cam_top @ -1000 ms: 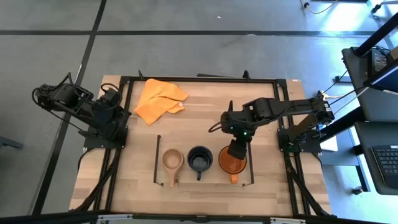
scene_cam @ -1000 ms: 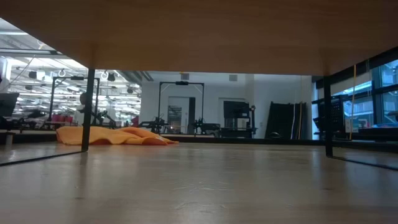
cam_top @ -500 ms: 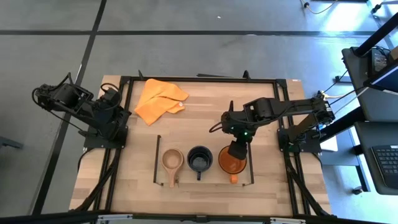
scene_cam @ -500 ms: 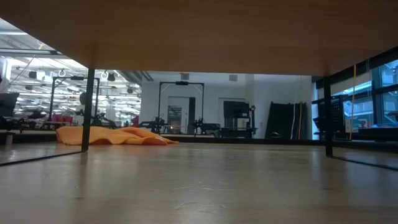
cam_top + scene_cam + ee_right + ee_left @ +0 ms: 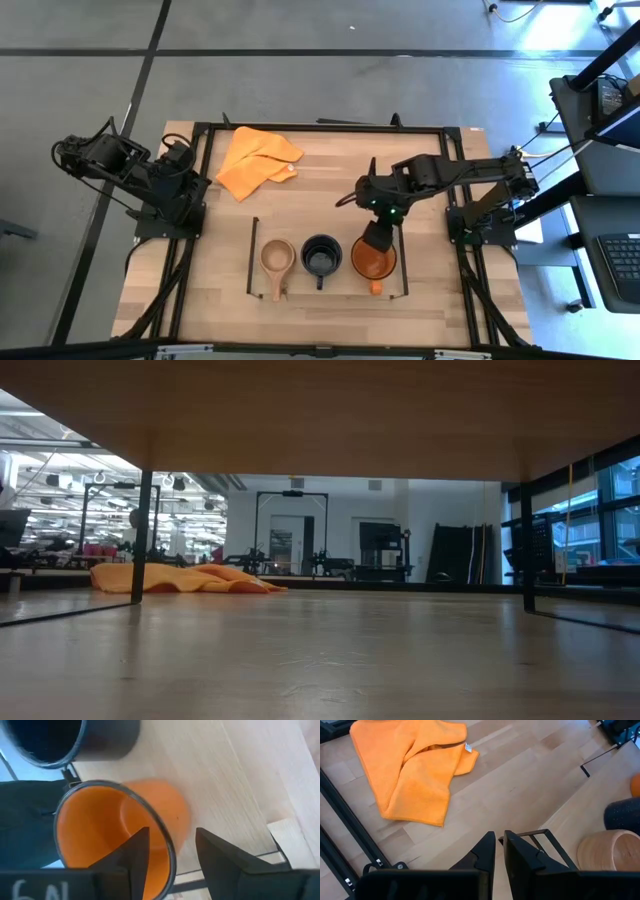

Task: Stack small to large cups/mugs on shelf
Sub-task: Return to Home Position

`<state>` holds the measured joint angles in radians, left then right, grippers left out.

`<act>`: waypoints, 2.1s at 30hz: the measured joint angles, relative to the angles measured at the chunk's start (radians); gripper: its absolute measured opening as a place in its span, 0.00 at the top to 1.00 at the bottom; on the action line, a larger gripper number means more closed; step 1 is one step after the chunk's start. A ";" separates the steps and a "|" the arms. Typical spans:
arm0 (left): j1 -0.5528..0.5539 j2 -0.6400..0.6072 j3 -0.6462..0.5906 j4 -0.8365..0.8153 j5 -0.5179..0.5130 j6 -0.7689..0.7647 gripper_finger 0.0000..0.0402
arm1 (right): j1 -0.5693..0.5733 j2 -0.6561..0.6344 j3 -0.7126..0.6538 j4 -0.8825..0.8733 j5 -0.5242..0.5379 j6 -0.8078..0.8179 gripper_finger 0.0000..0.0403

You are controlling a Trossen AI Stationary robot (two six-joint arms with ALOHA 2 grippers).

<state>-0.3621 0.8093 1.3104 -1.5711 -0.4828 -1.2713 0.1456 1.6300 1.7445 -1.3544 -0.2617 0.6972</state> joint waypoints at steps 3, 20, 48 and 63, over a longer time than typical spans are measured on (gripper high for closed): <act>0.000 0.000 0.000 0.000 0.000 0.000 0.92 | -0.009 -0.017 0.028 -0.007 -0.001 -0.017 0.60; 0.000 0.002 0.000 0.000 -0.098 -0.096 0.92 | -0.164 -0.116 0.333 -0.018 -0.045 -0.116 0.60; 0.000 -0.140 -0.090 0.928 -0.077 0.886 0.92 | -0.215 -0.115 0.442 0.259 -0.440 -0.503 0.60; -0.001 -0.465 -0.555 1.523 0.218 1.134 0.92 | -0.284 -0.173 0.179 0.601 -0.525 -0.384 0.60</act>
<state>-0.3630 0.3439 0.7558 -0.0477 -0.2649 -0.1377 -0.1380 1.4568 1.9231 -0.7530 -0.7866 0.3131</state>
